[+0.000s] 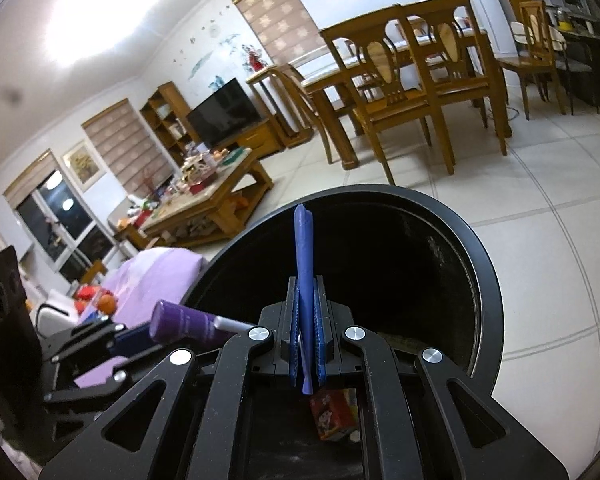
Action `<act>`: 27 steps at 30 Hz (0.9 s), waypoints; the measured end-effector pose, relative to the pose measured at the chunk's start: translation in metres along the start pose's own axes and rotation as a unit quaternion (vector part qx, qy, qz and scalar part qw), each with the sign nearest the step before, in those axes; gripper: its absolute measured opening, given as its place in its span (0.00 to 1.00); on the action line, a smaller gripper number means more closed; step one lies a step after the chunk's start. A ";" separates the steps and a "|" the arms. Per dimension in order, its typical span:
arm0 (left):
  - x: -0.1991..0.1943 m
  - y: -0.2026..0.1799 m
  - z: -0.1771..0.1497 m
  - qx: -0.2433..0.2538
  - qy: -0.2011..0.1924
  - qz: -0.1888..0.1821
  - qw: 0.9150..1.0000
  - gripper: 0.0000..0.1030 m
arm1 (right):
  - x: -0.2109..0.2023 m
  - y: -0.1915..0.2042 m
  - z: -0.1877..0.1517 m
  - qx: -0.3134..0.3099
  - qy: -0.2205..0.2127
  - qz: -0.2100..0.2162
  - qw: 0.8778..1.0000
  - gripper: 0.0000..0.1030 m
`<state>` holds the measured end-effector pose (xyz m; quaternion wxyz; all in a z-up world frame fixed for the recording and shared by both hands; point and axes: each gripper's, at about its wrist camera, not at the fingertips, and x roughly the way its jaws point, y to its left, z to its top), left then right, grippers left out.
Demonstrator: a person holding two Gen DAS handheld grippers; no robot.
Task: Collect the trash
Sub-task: 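Carry the spray bottle and blue stick with both tools over the bin, then open both tools to drop the bottle and stick into the bin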
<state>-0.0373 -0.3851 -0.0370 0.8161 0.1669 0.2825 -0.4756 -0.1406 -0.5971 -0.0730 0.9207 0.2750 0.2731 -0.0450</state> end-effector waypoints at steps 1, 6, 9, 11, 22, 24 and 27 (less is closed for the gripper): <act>0.001 0.000 -0.001 0.000 0.001 -0.001 1.000 0.24 | 0.001 -0.001 0.000 0.001 0.000 -0.001 1.000 0.07; 0.006 -0.001 0.000 0.001 0.008 -0.003 1.000 0.24 | 0.005 -0.001 -0.001 0.007 0.000 -0.004 1.000 0.07; 0.010 -0.002 -0.001 0.004 0.013 -0.003 1.000 0.24 | 0.006 -0.001 -0.002 0.008 0.001 -0.005 1.000 0.07; 0.014 -0.004 0.000 0.005 0.015 -0.005 1.000 0.24 | 0.009 -0.001 -0.003 0.010 0.003 -0.006 1.000 0.07; 0.015 -0.012 0.000 0.015 0.012 0.005 1.000 0.26 | 0.013 0.007 -0.008 0.012 0.001 -0.012 1.000 0.22; 0.013 -0.013 0.001 0.016 0.011 0.006 1.000 0.26 | 0.011 0.007 -0.011 0.013 -0.003 -0.014 1.000 0.34; 0.012 -0.016 0.001 0.023 0.009 0.008 1.000 0.29 | 0.008 0.007 -0.011 0.012 -0.008 -0.015 1.000 0.46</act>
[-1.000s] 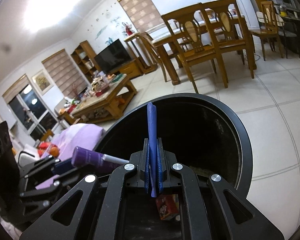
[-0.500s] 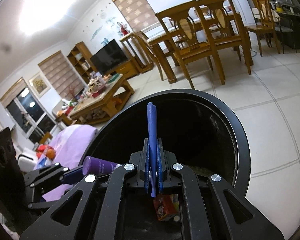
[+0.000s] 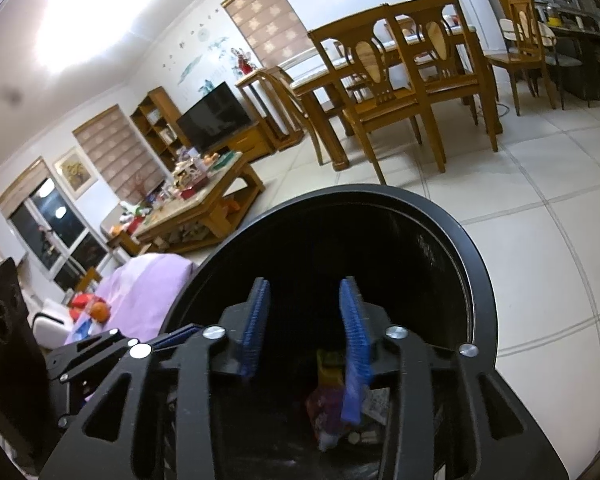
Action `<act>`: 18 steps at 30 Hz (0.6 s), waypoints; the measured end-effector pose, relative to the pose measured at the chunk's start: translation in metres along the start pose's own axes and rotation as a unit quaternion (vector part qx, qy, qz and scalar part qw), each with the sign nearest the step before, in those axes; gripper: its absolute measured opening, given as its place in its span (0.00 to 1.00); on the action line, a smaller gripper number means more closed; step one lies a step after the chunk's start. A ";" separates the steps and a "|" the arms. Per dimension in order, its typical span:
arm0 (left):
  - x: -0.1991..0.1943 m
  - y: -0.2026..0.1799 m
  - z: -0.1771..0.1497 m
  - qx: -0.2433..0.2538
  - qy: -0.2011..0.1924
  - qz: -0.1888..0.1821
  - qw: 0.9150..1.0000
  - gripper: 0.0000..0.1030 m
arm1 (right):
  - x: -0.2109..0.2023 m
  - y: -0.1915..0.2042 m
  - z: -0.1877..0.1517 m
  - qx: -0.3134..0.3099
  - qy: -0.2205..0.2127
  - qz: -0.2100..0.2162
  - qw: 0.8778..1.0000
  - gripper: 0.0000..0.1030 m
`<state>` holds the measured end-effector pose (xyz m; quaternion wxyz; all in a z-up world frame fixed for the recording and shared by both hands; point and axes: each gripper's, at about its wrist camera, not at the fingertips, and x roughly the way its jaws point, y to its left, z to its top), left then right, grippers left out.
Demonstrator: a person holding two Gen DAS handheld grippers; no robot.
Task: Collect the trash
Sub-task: 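Open both tools to drop the bottle and stick into the bin, then withdraw both open tools from the bin back over the table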
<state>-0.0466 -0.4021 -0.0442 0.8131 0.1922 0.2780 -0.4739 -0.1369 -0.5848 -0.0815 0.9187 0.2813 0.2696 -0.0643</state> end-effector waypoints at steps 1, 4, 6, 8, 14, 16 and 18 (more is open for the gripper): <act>0.000 -0.002 -0.001 0.003 0.000 0.004 1.000 0.37 | -0.001 0.000 0.000 -0.001 -0.002 -0.002 1.000 0.50; -0.005 -0.005 -0.003 0.009 -0.011 0.026 1.000 0.78 | -0.006 0.001 -0.001 0.002 -0.013 -0.007 1.000 0.68; -0.009 -0.006 -0.003 0.014 -0.022 0.039 0.999 0.88 | -0.010 0.001 -0.002 0.005 -0.022 -0.009 1.000 0.81; -0.012 -0.006 -0.002 0.016 -0.025 0.050 0.998 0.93 | -0.013 0.000 -0.002 0.010 -0.031 -0.007 0.999 0.85; -0.023 -0.006 -0.004 0.027 -0.033 0.078 0.996 0.95 | -0.017 -0.002 -0.005 0.022 -0.041 -0.010 0.999 0.95; -0.026 -0.002 -0.006 0.030 -0.035 0.083 0.996 0.95 | -0.016 -0.001 -0.005 0.022 -0.038 -0.013 0.999 0.95; -0.032 0.001 -0.008 0.030 -0.037 0.088 0.995 0.95 | -0.015 0.001 -0.006 0.023 -0.036 -0.013 0.999 0.95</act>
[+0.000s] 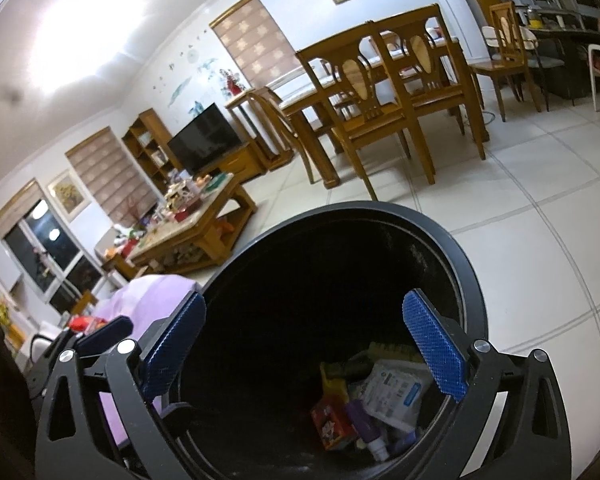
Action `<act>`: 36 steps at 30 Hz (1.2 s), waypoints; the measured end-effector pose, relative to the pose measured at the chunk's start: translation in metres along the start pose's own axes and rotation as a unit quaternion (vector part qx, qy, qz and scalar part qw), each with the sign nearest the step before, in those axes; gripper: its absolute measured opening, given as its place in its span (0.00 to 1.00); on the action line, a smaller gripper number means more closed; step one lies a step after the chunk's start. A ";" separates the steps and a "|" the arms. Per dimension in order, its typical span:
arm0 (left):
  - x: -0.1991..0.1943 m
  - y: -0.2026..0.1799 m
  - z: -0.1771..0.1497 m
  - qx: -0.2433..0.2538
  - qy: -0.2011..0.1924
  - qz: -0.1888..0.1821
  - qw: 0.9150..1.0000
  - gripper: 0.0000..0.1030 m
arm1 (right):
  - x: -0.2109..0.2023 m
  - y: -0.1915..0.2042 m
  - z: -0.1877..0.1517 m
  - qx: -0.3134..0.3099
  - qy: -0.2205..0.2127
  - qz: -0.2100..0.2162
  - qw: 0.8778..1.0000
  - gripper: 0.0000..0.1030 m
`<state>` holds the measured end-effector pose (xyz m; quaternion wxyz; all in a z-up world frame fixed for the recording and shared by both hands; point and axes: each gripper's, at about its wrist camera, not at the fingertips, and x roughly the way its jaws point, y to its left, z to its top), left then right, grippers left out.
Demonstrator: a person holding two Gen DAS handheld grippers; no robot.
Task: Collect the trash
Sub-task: 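Withdraw both open tools from the bin back over the table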
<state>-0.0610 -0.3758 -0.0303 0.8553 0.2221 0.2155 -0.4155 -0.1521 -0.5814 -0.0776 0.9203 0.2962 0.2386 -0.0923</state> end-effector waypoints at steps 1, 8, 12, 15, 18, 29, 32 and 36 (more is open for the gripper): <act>-0.002 0.002 -0.001 -0.001 -0.002 0.002 1.000 0.95 | 0.001 0.002 -0.001 -0.001 0.001 0.000 1.000 0.95; -0.026 0.027 -0.010 -0.029 -0.021 0.019 0.999 0.95 | 0.004 0.025 -0.006 -0.015 0.009 0.013 1.000 0.95; -0.042 0.048 -0.020 -0.051 -0.027 0.033 0.998 0.95 | 0.009 0.046 -0.006 -0.026 0.014 0.025 0.999 0.95; -0.050 0.064 -0.027 -0.063 -0.028 0.046 0.997 0.95 | 0.017 0.065 -0.009 -0.036 0.022 0.036 0.998 0.95; -0.057 0.085 -0.036 -0.080 -0.024 0.059 0.995 0.95 | 0.024 0.088 -0.012 -0.048 0.029 0.046 0.997 0.95; -0.089 0.163 -0.077 -0.142 -0.010 0.110 0.984 0.95 | 0.068 0.180 -0.024 -0.106 0.059 0.082 0.989 0.95; -0.099 0.187 -0.093 -0.161 -0.006 0.118 0.980 0.95 | 0.079 0.211 -0.032 -0.136 0.067 0.096 0.984 0.95; -0.109 0.221 -0.112 -0.178 0.005 0.140 0.974 0.95 | 0.094 0.253 -0.045 -0.164 0.083 0.117 0.976 0.95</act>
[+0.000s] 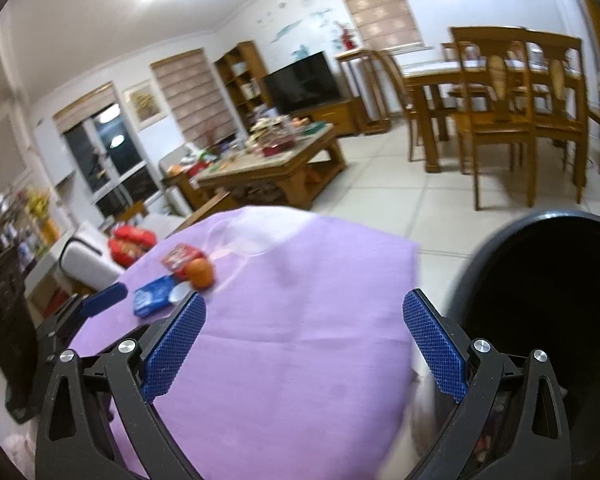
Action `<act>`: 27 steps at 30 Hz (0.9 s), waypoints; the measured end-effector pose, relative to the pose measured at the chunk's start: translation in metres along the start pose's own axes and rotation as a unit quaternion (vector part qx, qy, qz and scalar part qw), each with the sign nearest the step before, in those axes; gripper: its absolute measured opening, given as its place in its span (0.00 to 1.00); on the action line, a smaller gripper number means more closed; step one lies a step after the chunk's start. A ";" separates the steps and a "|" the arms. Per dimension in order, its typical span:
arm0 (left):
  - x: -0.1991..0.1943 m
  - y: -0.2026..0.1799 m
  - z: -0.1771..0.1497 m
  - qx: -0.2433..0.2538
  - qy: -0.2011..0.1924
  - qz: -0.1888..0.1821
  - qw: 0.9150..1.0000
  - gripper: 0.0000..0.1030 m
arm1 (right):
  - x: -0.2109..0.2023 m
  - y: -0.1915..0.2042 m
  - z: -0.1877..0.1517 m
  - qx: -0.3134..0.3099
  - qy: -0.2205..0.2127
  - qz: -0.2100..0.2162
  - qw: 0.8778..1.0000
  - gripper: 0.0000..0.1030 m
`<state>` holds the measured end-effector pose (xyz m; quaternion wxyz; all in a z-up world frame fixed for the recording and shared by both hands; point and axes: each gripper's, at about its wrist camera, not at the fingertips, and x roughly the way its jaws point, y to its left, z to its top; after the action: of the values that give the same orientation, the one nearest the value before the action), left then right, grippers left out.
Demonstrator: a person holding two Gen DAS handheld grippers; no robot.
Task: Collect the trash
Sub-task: 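Withdraw both open tools from the bin back over the table, then grasp the blue wipes packet with the left tool while the right tool grasps the white cup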
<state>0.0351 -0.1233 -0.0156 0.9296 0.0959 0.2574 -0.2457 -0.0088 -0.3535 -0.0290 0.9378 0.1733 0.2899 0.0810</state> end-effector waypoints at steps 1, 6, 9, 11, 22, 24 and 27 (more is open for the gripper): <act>0.000 0.008 -0.001 -0.003 0.003 0.005 1.000 0.95 | 0.004 0.006 0.001 -0.004 0.003 0.003 1.000 0.95; 0.007 0.063 -0.009 -0.023 0.029 0.032 0.999 0.95 | 0.037 0.047 0.005 -0.032 0.031 0.021 0.999 0.95; 0.014 0.093 -0.012 -0.038 0.048 0.041 0.997 0.95 | 0.057 0.067 0.003 -0.045 0.048 0.027 0.997 0.95; 0.017 0.107 -0.010 -0.046 0.055 0.037 0.997 0.95 | 0.069 0.078 0.001 -0.049 0.057 0.031 0.997 0.95; 0.050 0.120 -0.017 -0.022 0.144 0.029 0.989 0.89 | 0.106 0.105 -0.007 -0.075 0.094 0.036 0.992 0.95; 0.056 0.122 -0.019 -0.022 0.163 0.020 0.986 0.82 | 0.114 0.110 -0.008 -0.080 0.102 0.034 0.991 0.95; 0.061 0.126 -0.020 -0.026 0.177 0.010 0.984 0.76 | 0.123 0.113 -0.008 -0.082 0.114 0.036 0.989 0.95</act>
<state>0.1352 -0.0337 -0.0580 0.8740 0.1165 0.4230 -0.2088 0.0813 -0.2152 -0.0561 0.9063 0.0958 0.3805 0.1570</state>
